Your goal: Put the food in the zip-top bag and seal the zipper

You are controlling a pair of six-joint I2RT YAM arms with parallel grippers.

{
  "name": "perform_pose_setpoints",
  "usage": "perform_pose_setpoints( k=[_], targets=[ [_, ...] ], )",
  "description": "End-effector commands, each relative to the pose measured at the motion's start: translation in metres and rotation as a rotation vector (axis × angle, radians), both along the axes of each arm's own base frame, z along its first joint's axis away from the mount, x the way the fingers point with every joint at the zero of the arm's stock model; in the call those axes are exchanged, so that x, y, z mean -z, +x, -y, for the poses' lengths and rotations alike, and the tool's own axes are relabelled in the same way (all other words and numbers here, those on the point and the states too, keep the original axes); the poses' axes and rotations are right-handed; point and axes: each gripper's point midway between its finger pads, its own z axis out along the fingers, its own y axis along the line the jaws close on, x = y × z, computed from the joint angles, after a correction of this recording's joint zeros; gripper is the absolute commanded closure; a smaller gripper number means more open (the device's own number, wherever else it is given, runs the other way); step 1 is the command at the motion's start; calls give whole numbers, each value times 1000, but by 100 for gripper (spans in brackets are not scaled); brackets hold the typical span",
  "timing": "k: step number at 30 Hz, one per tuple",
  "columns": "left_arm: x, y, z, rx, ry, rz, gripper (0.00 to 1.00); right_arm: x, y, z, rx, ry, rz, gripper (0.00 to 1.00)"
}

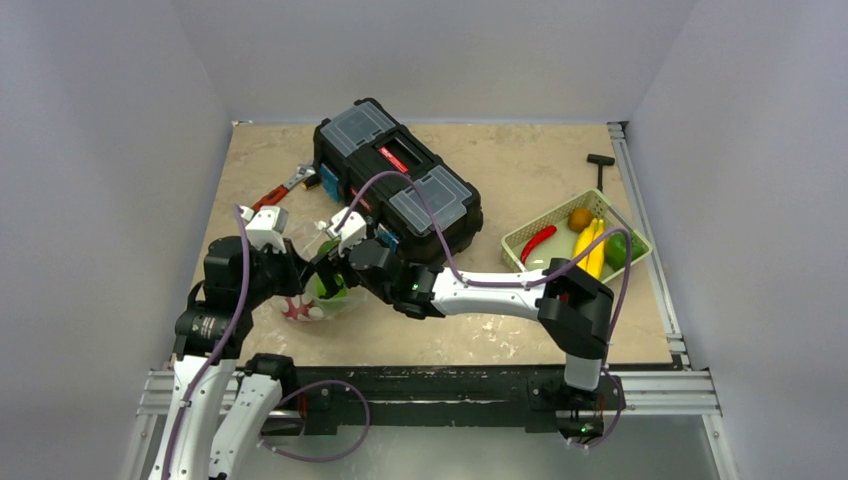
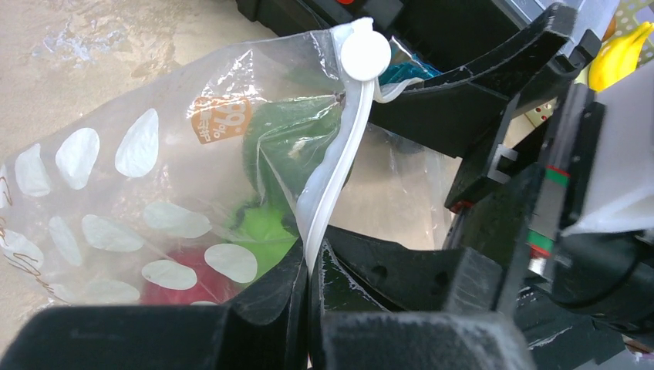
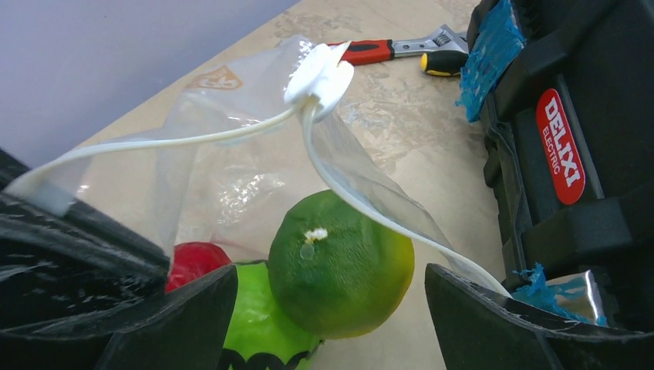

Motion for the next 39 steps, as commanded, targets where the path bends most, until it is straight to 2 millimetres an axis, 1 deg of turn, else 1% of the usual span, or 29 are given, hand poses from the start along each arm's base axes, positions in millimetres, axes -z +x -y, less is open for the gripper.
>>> perform_pose_setpoints(
  k=[1,5,12,15,16,19,22,25,26,29,31,32,34,36,39],
  targets=[
    [-13,7,6,29,-19,51,100,-57,-17,2,-45,122,21,7],
    [-11,8,4,16,-13,43,100,-66,-21,18,-34,125,23,7],
    [-7,10,1,-1,-3,17,100,-95,-25,55,12,165,47,8],
    [-6,10,1,-5,-1,16,100,-106,-23,77,54,171,76,8],
    [-6,10,1,-4,-1,15,100,-106,-23,85,71,164,86,9],
    [-5,10,1,-7,0,13,100,-112,-19,115,142,150,125,9],
    [-5,10,1,-7,-1,12,100,-116,-11,153,256,149,160,9],
    [-5,11,0,-8,1,11,100,-117,0,198,367,175,154,10],
    [-5,10,0,-8,0,10,100,-116,10,216,418,193,144,11],
    [-4,11,1,-7,0,7,100,-111,25,268,564,245,126,11],
    [-5,11,1,-8,0,7,100,-104,32,307,717,278,119,12],
    [-4,11,1,-6,0,6,100,-98,35,330,816,283,116,13],
    [-4,11,1,-7,0,6,100,-87,38,363,947,317,76,16],
    [-4,11,1,-7,0,4,100,-73,41,386,1027,317,41,19],
    [-3,11,1,-7,0,3,100,-51,45,412,1124,291,-36,21]
  ],
)
